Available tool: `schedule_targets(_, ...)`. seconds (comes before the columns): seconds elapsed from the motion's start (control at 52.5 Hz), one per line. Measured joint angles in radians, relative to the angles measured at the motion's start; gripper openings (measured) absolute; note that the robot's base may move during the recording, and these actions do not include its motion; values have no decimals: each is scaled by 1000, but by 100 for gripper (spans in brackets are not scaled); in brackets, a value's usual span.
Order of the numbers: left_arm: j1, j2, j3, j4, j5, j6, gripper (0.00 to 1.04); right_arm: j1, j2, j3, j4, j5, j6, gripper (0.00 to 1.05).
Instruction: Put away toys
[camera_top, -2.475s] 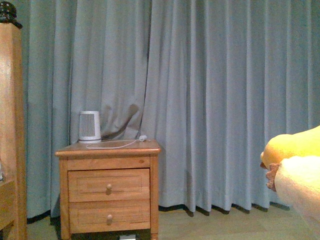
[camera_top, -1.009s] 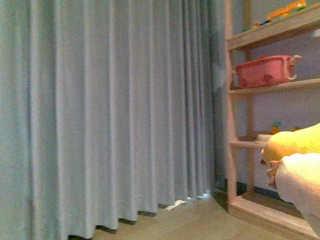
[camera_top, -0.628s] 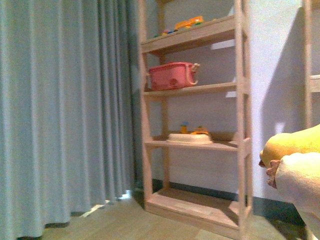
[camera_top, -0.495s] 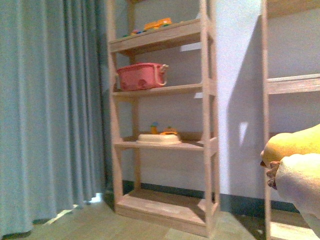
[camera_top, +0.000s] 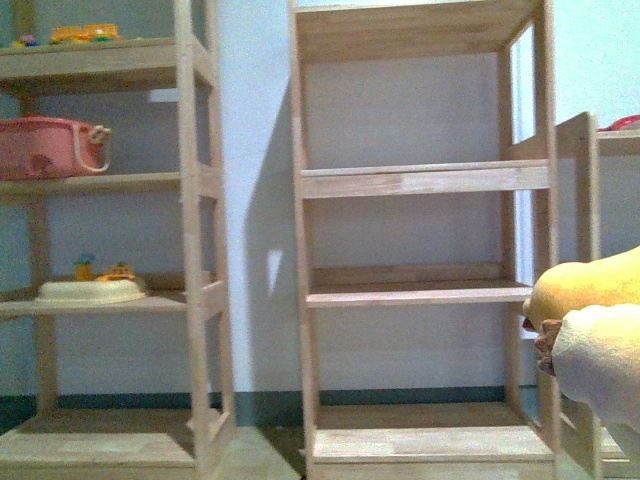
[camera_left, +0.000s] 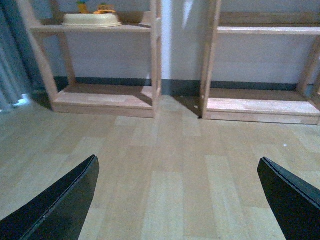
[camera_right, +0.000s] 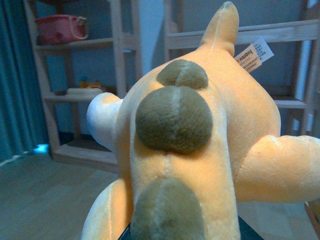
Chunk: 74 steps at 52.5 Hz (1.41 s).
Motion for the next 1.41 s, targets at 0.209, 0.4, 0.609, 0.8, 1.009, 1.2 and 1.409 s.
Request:
schedule_targets(0.209, -1, 0, 0, 0, 1, 0, 98, -1, -1, 0, 0, 4, 0, 7)
schedule_targets(0.4, -1, 0, 0, 0, -2, 0, 98, 0, -1, 0, 0, -7, 0, 7)
schedule_targets(0.609, -1, 0, 0, 0, -2, 0, 98, 0, -1, 0, 0, -6, 0, 7)
schedule_targets(0.8, -1, 0, 0, 0, -1, 0, 98, 0, -1, 0, 0, -6, 0, 7)
schedule_targets(1.009, -1, 0, 0, 0, -1, 0, 98, 0, -1, 0, 0, -4, 0, 7)
schedule_targets(1.2, -1, 0, 0, 0, -1, 0, 98, 0, -1, 0, 0, -5, 0, 7)
schedule_targets(1.409, -1, -1, 0, 0, -1, 0, 98, 0, -1, 0, 0, -4, 0, 7)
